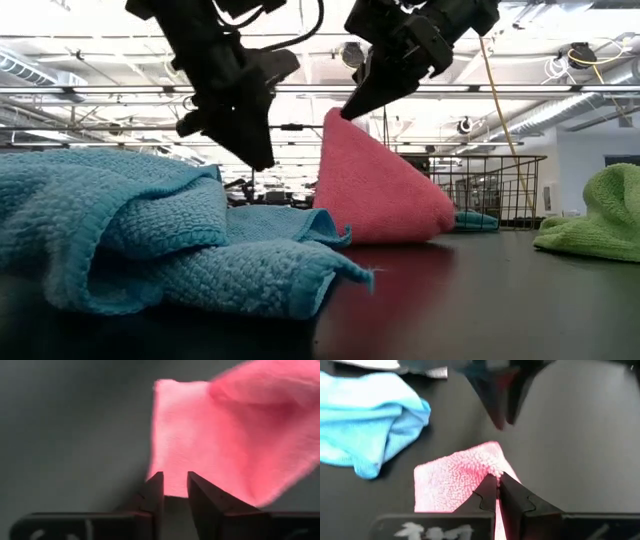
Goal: Fold microfiber towels
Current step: Fold the pink towel
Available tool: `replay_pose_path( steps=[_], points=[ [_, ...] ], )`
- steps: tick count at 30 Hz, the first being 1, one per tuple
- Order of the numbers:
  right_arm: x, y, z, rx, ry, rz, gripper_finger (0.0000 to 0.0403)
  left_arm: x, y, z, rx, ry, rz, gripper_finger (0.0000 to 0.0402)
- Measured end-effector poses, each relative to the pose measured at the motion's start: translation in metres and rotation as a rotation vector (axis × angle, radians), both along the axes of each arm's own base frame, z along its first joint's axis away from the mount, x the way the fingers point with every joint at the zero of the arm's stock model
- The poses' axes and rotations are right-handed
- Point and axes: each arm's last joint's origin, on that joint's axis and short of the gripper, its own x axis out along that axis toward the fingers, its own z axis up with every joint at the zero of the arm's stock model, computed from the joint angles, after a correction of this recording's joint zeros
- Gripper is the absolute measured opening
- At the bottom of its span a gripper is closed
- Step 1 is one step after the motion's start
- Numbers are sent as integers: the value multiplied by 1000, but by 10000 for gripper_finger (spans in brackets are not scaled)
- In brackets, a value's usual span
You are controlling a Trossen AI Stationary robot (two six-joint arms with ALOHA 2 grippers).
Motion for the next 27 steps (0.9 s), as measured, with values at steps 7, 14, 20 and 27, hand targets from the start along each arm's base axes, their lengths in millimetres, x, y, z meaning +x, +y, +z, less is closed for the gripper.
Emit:
replay_pose_path(
  steps=[7,14,20,27],
  points=[
    [19,2,-13,17,-57,83,0,-18,3,0,9,139,69,29],
    [46,1,-46,-67,-104,155,0,-19,-2,0,-3,131,77,4],
    [61,-2,-63,-76,-110,155,0,-20,-3,0,-9,141,94,24],
    [72,-5,-70,-121,-112,183,0,-21,-2,0,-10,147,99,11]
  ],
)
